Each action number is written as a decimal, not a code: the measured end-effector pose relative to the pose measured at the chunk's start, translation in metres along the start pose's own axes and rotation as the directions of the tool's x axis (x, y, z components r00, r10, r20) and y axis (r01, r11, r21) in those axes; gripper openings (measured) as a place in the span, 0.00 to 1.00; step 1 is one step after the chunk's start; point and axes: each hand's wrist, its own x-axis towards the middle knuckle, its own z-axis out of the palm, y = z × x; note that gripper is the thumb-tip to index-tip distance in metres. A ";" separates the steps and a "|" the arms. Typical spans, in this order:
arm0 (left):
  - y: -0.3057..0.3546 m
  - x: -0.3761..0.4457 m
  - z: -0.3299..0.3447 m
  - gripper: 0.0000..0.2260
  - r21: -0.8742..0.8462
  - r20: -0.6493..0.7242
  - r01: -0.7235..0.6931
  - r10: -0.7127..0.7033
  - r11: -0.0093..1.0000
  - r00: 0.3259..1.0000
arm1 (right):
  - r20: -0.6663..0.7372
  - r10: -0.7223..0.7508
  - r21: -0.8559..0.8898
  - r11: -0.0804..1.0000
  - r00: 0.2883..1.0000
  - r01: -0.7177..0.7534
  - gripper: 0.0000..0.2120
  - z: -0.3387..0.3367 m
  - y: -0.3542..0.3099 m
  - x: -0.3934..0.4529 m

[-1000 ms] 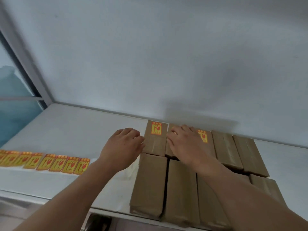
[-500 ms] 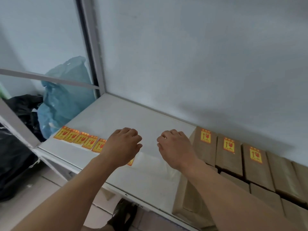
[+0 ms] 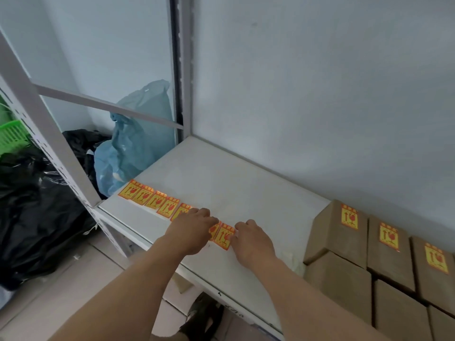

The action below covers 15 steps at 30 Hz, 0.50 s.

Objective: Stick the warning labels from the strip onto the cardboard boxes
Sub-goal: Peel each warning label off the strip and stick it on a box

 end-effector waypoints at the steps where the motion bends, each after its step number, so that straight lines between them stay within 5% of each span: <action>1: -0.001 0.000 0.002 0.20 -0.009 0.016 0.000 0.000 1.000 1.000 | -0.011 0.025 0.019 1.000 1.000 -0.025 0.15 0.003 0.000 0.001; 15: 0.000 0.003 0.006 0.22 -0.043 0.041 0.039 -0.037 0.998 0.998 | -0.159 0.115 0.108 0.989 0.981 -0.099 0.07 0.011 -0.006 0.007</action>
